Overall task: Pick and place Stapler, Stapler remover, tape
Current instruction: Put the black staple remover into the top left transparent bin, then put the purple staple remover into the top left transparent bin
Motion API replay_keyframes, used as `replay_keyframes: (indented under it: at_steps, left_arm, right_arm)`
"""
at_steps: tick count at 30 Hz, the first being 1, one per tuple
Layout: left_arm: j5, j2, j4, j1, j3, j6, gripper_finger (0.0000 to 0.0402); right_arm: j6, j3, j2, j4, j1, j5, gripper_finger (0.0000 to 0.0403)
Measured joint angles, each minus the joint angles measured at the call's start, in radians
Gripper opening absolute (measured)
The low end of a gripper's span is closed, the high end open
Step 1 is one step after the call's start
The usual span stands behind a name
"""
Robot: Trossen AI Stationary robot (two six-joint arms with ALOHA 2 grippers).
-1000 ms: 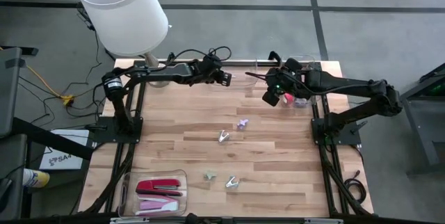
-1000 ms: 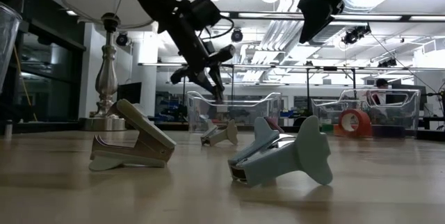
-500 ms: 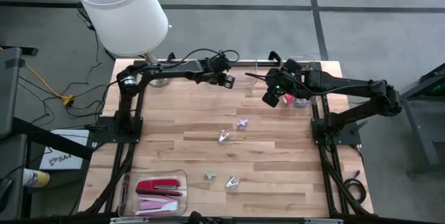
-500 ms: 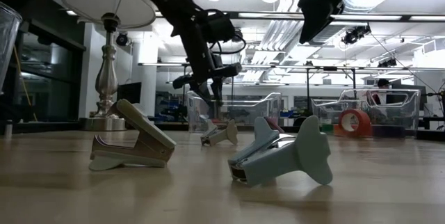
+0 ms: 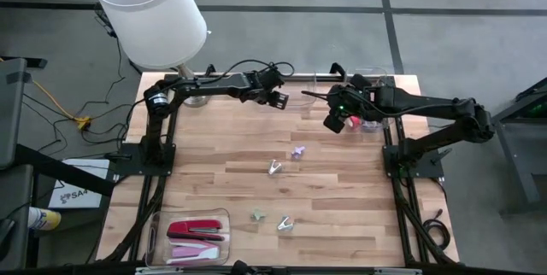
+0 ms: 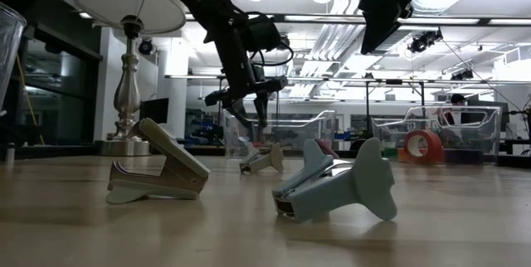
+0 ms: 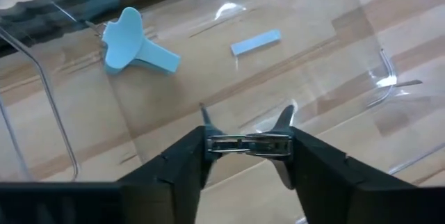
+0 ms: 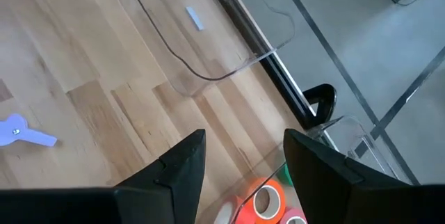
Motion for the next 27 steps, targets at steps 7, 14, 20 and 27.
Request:
replay_keyframes:
  at_steps: [7, 14, 20, 27]
  left_arm:
    - [0.014, 0.0, 0.001, 0.0, 0.0, 0.009, 0.0246]
    - [0.017, 0.0, -0.001, 0.0, 0.0, 0.034, 0.0275]
    - [0.021, -0.002, -0.003, 0.0, 0.002, 0.042, 0.0278]
    - [0.025, -0.003, -0.092, 0.0, 0.115, 0.137, 0.0278]
  right_arm:
    - [-0.023, 0.0, 0.0, 0.001, 0.0, -0.076, 0.0186]
    - [-0.06, 0.0, 0.0, 0.003, 0.0, -0.169, 0.0186]
    - [-0.086, 0.0, 0.0, 0.012, 0.001, -0.198, 0.0186]
    - [-0.214, 0.0, 0.0, 0.05, 0.001, -0.292, 0.0186]
